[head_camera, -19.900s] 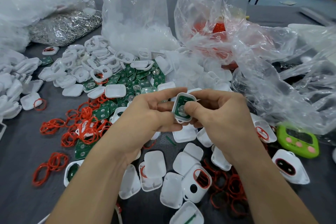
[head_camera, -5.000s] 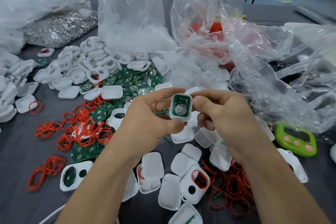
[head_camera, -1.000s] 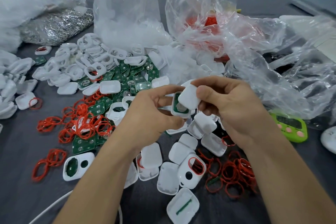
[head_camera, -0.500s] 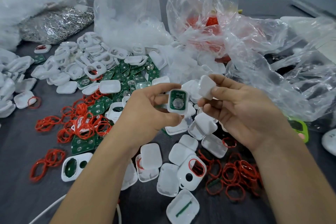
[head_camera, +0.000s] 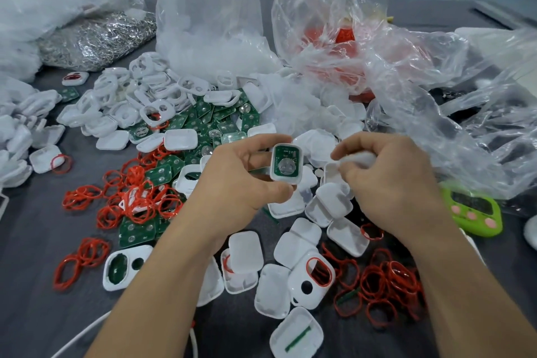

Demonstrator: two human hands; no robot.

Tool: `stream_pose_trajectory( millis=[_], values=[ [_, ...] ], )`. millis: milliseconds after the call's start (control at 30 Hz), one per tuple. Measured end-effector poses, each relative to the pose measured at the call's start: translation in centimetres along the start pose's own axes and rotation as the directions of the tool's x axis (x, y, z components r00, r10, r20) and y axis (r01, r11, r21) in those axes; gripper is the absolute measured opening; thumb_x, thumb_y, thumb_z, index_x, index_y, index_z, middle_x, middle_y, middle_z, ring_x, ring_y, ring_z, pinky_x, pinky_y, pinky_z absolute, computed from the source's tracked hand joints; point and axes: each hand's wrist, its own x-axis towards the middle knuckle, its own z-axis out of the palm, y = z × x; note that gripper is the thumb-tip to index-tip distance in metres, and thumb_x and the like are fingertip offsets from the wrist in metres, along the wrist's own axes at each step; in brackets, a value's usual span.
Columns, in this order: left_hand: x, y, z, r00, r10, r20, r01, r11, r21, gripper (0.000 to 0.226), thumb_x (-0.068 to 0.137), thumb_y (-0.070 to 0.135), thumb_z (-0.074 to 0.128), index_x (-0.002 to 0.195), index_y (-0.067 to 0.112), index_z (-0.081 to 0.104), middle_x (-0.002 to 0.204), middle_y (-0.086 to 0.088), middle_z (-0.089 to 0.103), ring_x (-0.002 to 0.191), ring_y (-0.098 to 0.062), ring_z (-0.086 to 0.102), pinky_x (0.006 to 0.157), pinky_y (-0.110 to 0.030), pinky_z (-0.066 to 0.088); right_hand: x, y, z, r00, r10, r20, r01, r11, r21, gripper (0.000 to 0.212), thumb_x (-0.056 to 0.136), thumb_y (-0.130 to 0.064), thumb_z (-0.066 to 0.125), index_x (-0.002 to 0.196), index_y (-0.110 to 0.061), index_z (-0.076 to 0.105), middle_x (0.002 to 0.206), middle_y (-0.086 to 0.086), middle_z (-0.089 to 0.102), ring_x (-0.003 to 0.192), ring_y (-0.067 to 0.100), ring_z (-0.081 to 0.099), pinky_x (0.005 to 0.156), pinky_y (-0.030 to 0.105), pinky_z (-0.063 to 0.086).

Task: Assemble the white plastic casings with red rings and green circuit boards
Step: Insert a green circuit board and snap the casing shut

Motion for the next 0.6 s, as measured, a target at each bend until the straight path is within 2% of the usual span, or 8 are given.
stream_pose_trajectory(
  millis=[67,133,200,267,333,400,500,600],
  values=[
    [0.0,0.0,0.0,1.0,0.001,-0.007,-0.001,1.0,-0.001,0.063,0.075,-0.016,0.078,0.121,0.025,0.069,0.099,0.001,0.08,0.097,-0.034,0.075,0.096,-0.05,0.058,0.0,0.0,0.3,0.998,-0.057,-0.022,0.053,0.989,-0.137,0.025,0.081,-0.011,0.072,0.072,-0.034,0.07,0.063,-0.026,0.067,0.064,-0.005,0.064,0.06,0.015,0.05],
    [0.0,0.0,0.0,1.0,0.005,-0.013,-0.005,1.0,-0.011,0.062,0.075,-0.016,0.079,0.121,0.024,0.069,0.102,0.002,0.08,0.097,-0.033,0.075,0.096,-0.05,0.058,0.0,0.2,0.6,0.993,-0.091,-0.07,0.081,0.987,-0.136,0.024,0.08,-0.011,0.073,0.071,-0.033,0.07,0.062,-0.032,0.063,0.06,-0.007,0.06,0.058,0.012,0.044],
    [-0.1,0.0,0.1,1.0,0.015,-0.011,-0.015,1.0,-0.013,0.061,0.075,-0.014,0.08,0.121,0.025,0.069,0.105,0.005,0.08,0.096,-0.03,0.076,0.095,-0.046,0.059,0.2,0.5,0.5,0.992,-0.076,-0.103,0.08,0.996,0.035,0.024,0.083,-0.011,0.075,0.082,-0.035,0.074,0.072,-0.032,0.066,0.058,-0.005,0.058,0.054,0.007,0.04],
    [-0.1,0.1,0.1,1.0,0.021,0.003,-0.021,1.0,-0.018,0.059,0.076,-0.013,0.08,0.121,0.024,0.069,0.107,0.007,0.079,0.086,-0.022,0.076,0.089,-0.041,0.062,0.4,0.5,0.3,0.995,-0.043,-0.086,0.066,0.958,0.28,0.031,0.087,-0.011,0.075,0.096,-0.041,0.077,0.081,-0.022,0.071,0.065,-0.001,0.062,0.064,0.012,0.046],
    [-0.2,0.2,0.2,1.0,0.016,0.022,-0.016,0.999,-0.032,0.057,0.077,-0.014,0.079,0.12,0.021,0.069,0.105,0.005,0.079,0.075,-0.016,0.073,0.08,-0.037,0.062,0.4,0.3,0.3,0.997,-0.029,-0.066,0.056,0.887,0.459,0.032,0.09,-0.01,0.075,0.096,-0.041,0.08,0.086,-0.018,0.075,0.078,0.0,0.069,0.074,0.02,0.053],
    [-0.1,0.3,0.3,0.999,0.019,0.026,-0.019,1.0,-0.021,0.056,0.075,-0.013,0.081,0.119,0.019,0.07,0.104,0.003,0.08,0.078,-0.017,0.074,0.081,-0.035,0.061,0.4,0.1,0.5,0.999,-0.007,-0.05,0.033,0.839,0.544,0.028,0.092,-0.012,0.075,0.094,-0.039,0.082,0.09,-0.012,0.079,0.085,0.005,0.073,0.078,0.025,0.056],
    [-0.2,0.6,0.3,0.998,0.047,0.032,-0.049,0.998,0.049,0.056,0.069,-0.003,0.089,0.116,0.023,0.073,0.104,0.009,0.079,0.092,-0.029,0.077,0.089,-0.039,0.06,0.4,-0.2,0.8,0.998,0.009,-0.057,0.026,0.808,0.589,0.021,0.097,-0.015,0.071,0.091,-0.033,0.08,0.086,-0.004,0.078,0.069,0.009,0.069,0.065,0.022,0.056],
    [-0.4,0.7,0.4,0.996,0.087,0.032,-0.091,0.986,0.142,0.055,0.063,0.014,0.089,0.113,0.031,0.074,0.098,0.013,0.079,0.085,-0.023,0.077,0.083,-0.04,0.063,0.3,-0.6,0.8,1.0,0.017,-0.007,-0.008,0.739,0.674,0.019,0.099,-0.007,0.065,0.092,-0.023,0.07,0.084,-0.002,0.077,0.072,0.015,0.074,0.066,0.026,0.061]
  ],
)
